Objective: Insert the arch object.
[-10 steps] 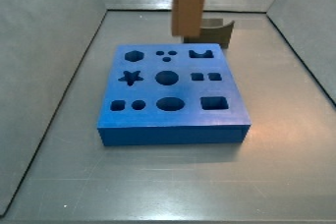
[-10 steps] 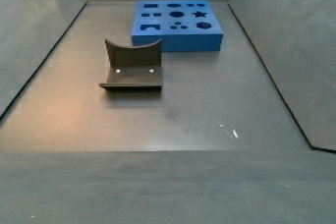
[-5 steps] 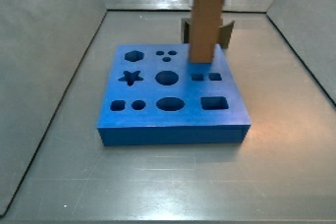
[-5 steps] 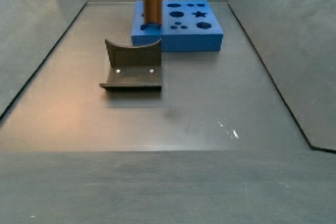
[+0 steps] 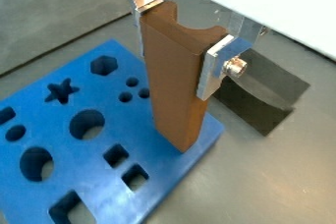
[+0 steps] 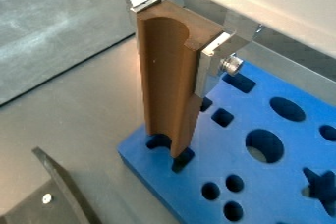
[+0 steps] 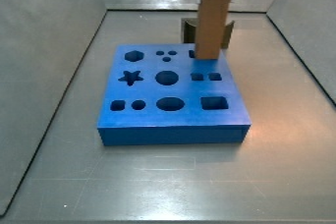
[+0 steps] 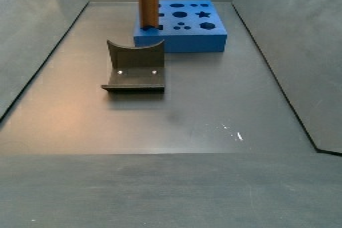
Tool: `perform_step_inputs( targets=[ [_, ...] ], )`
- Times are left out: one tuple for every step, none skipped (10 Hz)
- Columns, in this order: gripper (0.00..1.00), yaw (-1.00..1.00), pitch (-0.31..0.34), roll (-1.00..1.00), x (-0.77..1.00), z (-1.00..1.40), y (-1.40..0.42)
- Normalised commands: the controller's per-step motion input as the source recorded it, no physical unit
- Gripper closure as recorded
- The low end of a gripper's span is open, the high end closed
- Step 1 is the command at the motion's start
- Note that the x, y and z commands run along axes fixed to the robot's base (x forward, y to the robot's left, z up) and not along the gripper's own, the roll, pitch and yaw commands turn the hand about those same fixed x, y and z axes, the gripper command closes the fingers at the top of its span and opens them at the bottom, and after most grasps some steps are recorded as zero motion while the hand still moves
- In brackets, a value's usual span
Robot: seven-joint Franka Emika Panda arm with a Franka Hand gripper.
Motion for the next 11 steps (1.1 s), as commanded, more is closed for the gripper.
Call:
perform_step_inputs(
  targets=[
    [1.00,0.02,-0.073,-0.09,-0.39,-0.28,0.00],
    [1.00,0.03,-0.027,-0.13,-0.10,-0.31,0.00],
    [1.00,0.00,0.000,-0.07,0.26,-0.42,0.00],
    [1.00,-0.10,0.076,0.00,0.53,-0.41,0.05],
    [1.00,-0.09,0.130,0.00,0.62,-0.38,0.13],
    [1.00,-0.06,0.139,0.00,0.61,-0.43,0.18],
    [1.00,-0.05,0.104,0.00,0.45,-0.37,0.14],
    [1.00,-0.09,0.016,0.00,0.03,-0.29,0.06],
    [1.00,-0.10,0.000,-0.02,-0.06,-0.31,0.00],
    [1.00,-0.09,-0.003,0.00,-0.29,-0.28,0.00],
    [1.00,-0.01,-0.030,0.00,-0.34,-0.19,-0.03]
  ],
)
